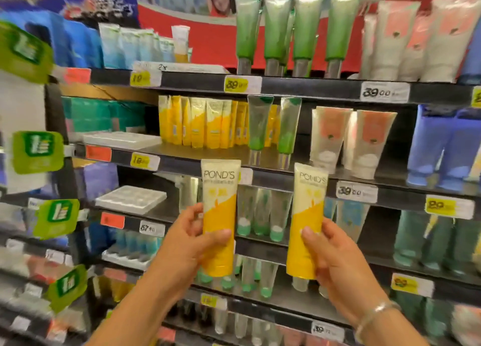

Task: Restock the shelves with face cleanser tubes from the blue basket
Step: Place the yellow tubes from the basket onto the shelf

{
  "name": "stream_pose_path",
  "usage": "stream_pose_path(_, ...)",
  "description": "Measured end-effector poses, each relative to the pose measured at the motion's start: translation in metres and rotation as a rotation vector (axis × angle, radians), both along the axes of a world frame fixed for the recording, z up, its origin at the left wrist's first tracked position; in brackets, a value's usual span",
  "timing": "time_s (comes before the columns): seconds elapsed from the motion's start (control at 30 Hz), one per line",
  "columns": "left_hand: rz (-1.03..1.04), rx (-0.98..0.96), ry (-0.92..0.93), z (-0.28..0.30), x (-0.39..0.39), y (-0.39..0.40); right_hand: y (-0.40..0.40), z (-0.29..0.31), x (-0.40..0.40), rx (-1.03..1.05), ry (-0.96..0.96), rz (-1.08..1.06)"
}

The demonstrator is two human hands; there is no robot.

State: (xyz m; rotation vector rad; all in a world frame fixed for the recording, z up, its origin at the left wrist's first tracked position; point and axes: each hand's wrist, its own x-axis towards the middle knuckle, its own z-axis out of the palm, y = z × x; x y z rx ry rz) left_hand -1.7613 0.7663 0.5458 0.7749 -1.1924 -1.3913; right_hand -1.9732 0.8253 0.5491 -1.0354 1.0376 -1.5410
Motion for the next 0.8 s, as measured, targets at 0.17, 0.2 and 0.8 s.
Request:
stream_pose_path(0.17,0.073,-0.068,0.037,0.03,0.063,-0.067,-0.065,0.026,0.06,-0.045,0.029,0.05)
stream_pose_path(0.2,0.075,-0.082,0.031,0.038,0.076,-0.082,-0.08,0.032,0.072,-0.06,0.028,0.05)
stream_pose_path(0.8,0.131,-0.198,-0.143,0.114,0.178,-0.331,-0.311,0.124,0.191,-0.083,0.307,-0.123)
